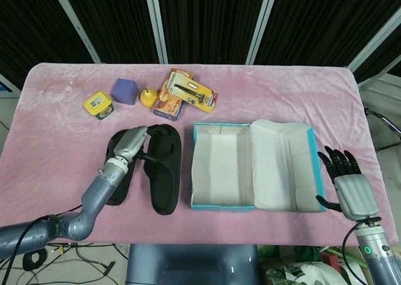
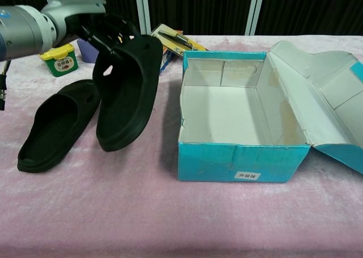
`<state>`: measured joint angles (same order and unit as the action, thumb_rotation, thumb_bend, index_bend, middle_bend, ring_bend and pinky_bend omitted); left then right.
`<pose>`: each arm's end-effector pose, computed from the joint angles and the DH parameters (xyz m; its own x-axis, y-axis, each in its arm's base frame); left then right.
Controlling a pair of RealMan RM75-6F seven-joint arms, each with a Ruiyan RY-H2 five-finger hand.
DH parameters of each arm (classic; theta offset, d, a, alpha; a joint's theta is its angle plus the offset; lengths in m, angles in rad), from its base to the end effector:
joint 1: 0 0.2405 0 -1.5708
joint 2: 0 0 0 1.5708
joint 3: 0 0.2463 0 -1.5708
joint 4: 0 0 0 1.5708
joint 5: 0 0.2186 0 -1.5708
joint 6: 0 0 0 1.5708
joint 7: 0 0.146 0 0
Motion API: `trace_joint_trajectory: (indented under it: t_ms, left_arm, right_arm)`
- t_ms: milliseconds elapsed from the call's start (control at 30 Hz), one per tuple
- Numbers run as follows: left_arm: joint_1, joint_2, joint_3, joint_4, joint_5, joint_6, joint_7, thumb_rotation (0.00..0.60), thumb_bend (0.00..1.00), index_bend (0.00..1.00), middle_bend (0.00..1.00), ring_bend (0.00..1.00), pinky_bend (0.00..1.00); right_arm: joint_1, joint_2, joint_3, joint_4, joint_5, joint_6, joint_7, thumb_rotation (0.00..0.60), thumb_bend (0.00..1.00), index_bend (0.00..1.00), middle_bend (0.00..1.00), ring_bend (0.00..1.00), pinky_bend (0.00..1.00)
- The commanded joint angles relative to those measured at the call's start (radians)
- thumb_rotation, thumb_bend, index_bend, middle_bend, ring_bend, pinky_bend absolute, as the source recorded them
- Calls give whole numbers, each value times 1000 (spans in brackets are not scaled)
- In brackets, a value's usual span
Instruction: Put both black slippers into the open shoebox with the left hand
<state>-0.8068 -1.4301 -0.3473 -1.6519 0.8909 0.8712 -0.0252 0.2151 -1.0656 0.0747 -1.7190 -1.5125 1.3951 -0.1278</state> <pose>-0.0884 0.3665 0.0152 -0.0995 0.4045 0.9091 0.9666 -0.1775 0.1848 -0.2618 -0.2222 0.1439 0.4685 -0.0068 0.8835 -0.8731 -0.1562 0.4618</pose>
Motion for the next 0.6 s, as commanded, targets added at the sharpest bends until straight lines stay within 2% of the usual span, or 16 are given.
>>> trace_joint_trajectory:
  t_ms: [33, 167, 267, 467, 600]
  left_arm:
    - [33, -29, -97, -23, 110, 38, -189, 600, 0, 403, 546, 451, 295]
    - [-24, -98, -141, 31, 142, 56, -210, 600, 0, 403, 541, 450, 297]
    - [-93, -153, -164, 102, 149, 67, -158, 600, 0, 403, 536, 446, 296]
    - [-199, -289, -148, 275, 204, 113, -68, 600, 0, 404, 533, 439, 289]
    - [-251, -373, -140, 378, 243, 128, -76, 600, 0, 405, 533, 437, 285]
  right_arm:
    - [-2, 3, -1, -3, -6, 4, -2, 600, 78, 0, 0, 0, 15]
    - [-7, 6, -6, -10, -26, 18, 0, 600, 77, 0, 0, 0, 15]
    - [-11, 10, -10, -15, -46, 31, 2, 600, 77, 0, 0, 0, 15]
    - [-16, 21, -14, -25, -68, 44, 1, 600, 77, 0, 0, 0, 15]
    - [-18, 28, -12, -32, -71, 51, -1, 600, 77, 0, 0, 0, 15]
